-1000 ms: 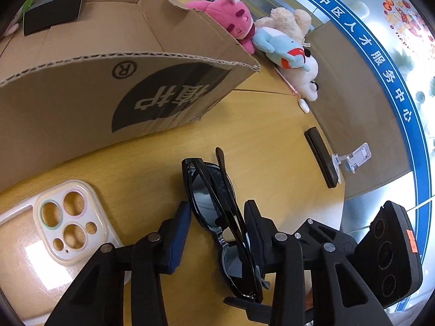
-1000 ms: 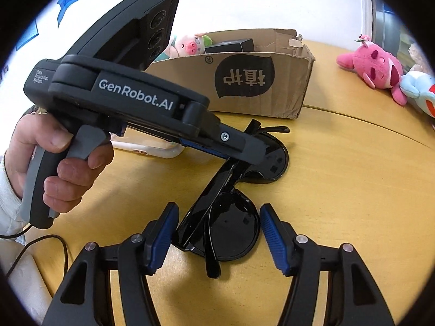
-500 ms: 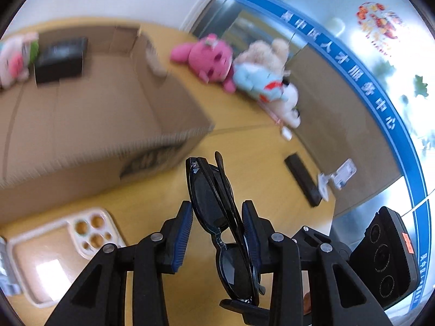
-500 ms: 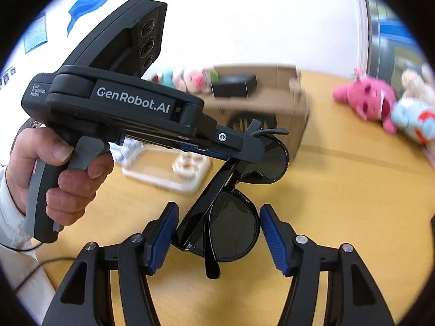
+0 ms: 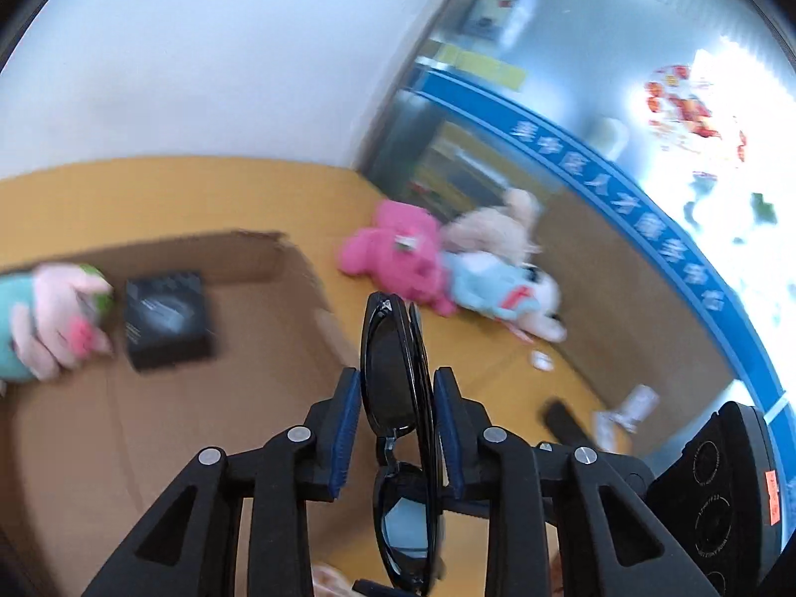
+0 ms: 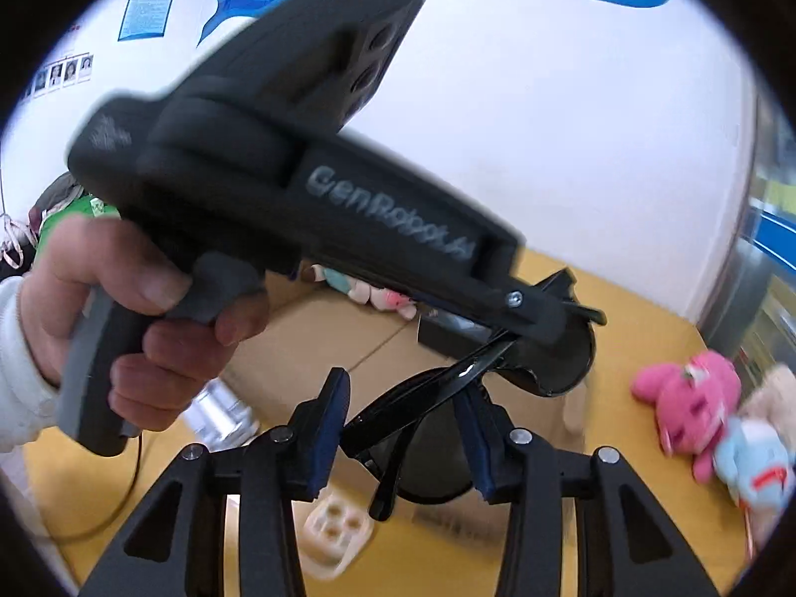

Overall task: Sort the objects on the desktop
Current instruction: 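Lift the held sunglasses toward the cardboard box with both tools, then lower the sunglasses into the box and open both tools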

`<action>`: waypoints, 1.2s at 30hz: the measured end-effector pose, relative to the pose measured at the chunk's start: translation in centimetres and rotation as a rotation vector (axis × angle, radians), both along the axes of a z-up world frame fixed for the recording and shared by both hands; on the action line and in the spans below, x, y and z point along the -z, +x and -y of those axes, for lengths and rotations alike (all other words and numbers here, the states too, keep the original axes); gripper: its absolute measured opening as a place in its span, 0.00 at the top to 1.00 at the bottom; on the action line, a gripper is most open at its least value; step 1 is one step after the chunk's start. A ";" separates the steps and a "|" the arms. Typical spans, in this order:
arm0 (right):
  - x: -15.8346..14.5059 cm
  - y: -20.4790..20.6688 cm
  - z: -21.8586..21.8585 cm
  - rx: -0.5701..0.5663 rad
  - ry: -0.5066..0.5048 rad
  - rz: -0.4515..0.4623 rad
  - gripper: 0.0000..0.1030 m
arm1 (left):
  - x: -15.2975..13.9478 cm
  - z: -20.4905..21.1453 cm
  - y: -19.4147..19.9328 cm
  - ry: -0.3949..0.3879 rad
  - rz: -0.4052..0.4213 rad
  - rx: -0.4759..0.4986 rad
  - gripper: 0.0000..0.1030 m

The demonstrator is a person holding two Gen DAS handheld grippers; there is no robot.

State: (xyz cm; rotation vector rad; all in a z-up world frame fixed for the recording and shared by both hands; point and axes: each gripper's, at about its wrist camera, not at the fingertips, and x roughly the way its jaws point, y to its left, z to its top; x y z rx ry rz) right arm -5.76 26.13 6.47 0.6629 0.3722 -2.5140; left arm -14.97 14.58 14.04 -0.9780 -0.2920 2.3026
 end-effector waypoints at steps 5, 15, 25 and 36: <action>2.7 -6.5 -0.6 0.003 -0.057 0.144 0.79 | 3.1 2.6 -5.6 0.027 0.101 -0.022 0.75; 6.2 -15.3 -2.2 0.044 -0.096 0.337 0.83 | 8.5 3.4 -14.1 0.097 0.240 -0.056 0.76; 9.4 -25.8 -4.9 0.139 -0.094 0.548 0.86 | 13.5 2.1 -23.3 0.060 0.403 -0.113 0.76; 14.3 -28.9 -6.4 0.242 -0.096 0.690 0.86 | 16.0 0.5 -26.4 -0.015 0.503 -0.132 0.73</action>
